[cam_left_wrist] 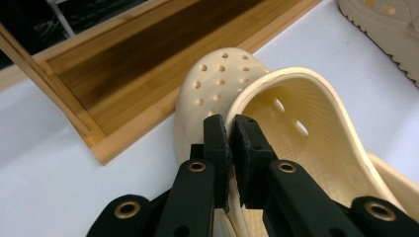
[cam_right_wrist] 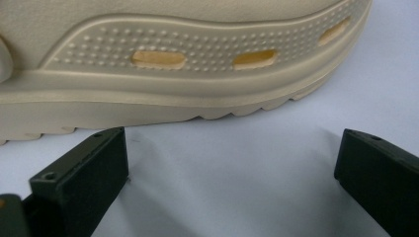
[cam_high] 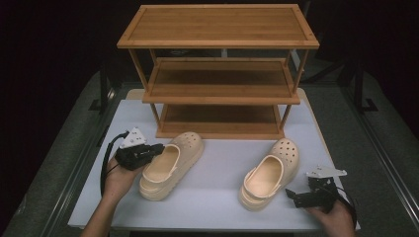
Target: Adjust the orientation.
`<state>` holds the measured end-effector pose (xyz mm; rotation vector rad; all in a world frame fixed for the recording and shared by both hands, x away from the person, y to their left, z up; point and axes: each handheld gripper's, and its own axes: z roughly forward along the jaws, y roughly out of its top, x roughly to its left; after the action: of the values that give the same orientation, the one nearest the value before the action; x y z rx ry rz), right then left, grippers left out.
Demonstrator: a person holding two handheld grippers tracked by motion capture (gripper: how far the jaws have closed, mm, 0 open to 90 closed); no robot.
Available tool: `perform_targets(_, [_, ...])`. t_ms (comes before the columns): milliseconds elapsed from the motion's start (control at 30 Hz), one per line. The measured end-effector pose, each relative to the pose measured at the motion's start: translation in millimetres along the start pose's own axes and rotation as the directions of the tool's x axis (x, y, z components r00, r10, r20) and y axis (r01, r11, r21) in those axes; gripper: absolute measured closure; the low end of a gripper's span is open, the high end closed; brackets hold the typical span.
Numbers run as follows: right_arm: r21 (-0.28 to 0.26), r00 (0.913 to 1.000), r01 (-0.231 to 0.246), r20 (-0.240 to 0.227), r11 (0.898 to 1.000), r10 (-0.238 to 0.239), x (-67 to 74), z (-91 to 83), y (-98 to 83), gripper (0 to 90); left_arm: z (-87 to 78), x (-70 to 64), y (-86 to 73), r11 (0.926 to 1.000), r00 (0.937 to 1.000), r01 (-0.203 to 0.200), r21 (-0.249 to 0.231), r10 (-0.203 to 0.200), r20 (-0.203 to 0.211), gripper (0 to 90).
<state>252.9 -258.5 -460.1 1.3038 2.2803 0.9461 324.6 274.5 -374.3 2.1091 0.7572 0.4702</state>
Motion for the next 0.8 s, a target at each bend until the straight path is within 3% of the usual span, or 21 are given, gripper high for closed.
perform_targets(467, [0.001,1.0,0.001,0.0,1.0,-0.001,0.0,-0.1,0.0,0.0,-3.0,-6.3,-10.1,0.9998,0.9993,0.008,0.018,-0.009,0.036,83.5])
perform_targets(600, [0.002,1.0,-0.001,0.0,1.0,0.001,0.3,-0.2,0.1,0.0,-5.5,-4.3,-11.2,0.9994,0.9978,0.035,0.006,-0.035,0.056,80.6])
perform_targets(800, [0.004,1.0,-0.001,0.0,1.0,0.001,0.1,-0.1,0.3,0.0,-15.6,3.6,-16.0,0.9959,0.9945,0.09,0.002,-0.09,0.054,61.2])
